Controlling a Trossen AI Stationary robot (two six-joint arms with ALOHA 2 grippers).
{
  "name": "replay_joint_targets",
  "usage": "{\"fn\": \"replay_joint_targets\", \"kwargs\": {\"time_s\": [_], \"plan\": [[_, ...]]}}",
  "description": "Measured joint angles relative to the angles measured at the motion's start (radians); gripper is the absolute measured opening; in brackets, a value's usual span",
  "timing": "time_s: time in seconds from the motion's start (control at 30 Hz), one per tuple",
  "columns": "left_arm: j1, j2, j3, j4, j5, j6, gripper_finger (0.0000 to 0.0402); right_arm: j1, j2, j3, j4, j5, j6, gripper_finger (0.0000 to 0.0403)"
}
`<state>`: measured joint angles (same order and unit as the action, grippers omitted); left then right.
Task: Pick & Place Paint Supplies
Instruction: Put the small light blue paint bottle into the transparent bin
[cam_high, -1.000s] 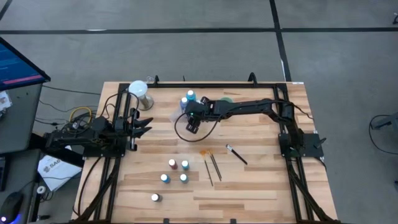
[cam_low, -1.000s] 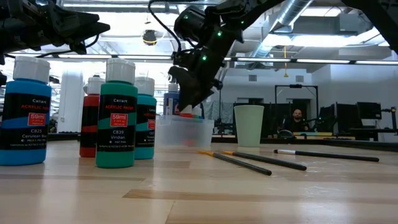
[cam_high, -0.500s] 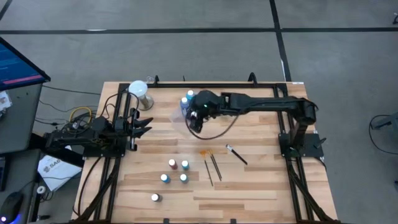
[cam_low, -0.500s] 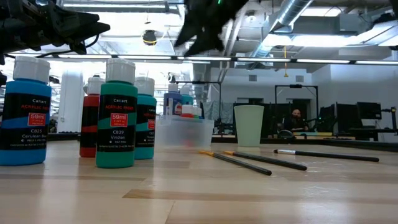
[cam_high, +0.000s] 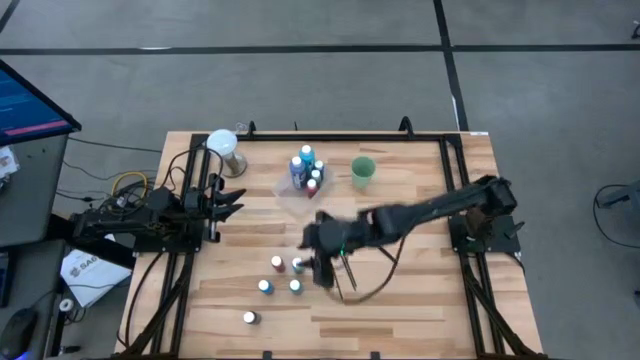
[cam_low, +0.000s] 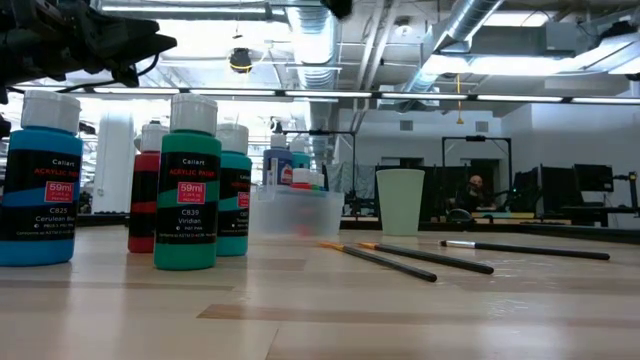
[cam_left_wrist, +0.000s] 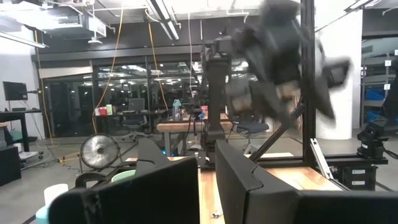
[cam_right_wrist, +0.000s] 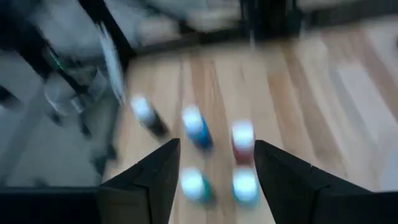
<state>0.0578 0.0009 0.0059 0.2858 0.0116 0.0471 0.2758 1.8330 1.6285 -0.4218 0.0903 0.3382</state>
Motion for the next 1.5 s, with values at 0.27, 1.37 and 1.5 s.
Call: {"fn": "replay_joint_targets", "kwargs": {"time_s": [0.27, 1.37, 1.5], "plan": [[0.000, 0.044, 0.000, 0.036, 0.000, 0.000, 0.0001, 0.065, 0.153, 0.001, 0.176, 0.161, -0.004, 0.0204], [-0.001, 0.056, 0.000, 0.049, 0.000, 0.000, 0.0001, 0.050, 0.151, 0.002, 0.057, 0.199, -0.093, 0.0235], [-0.004, 0.000, 0.000, 0.135, -0.002, 0.000, 0.0001, 0.050, 0.152, 0.002, 0.066, 0.198, -0.086, 0.0235]]}}
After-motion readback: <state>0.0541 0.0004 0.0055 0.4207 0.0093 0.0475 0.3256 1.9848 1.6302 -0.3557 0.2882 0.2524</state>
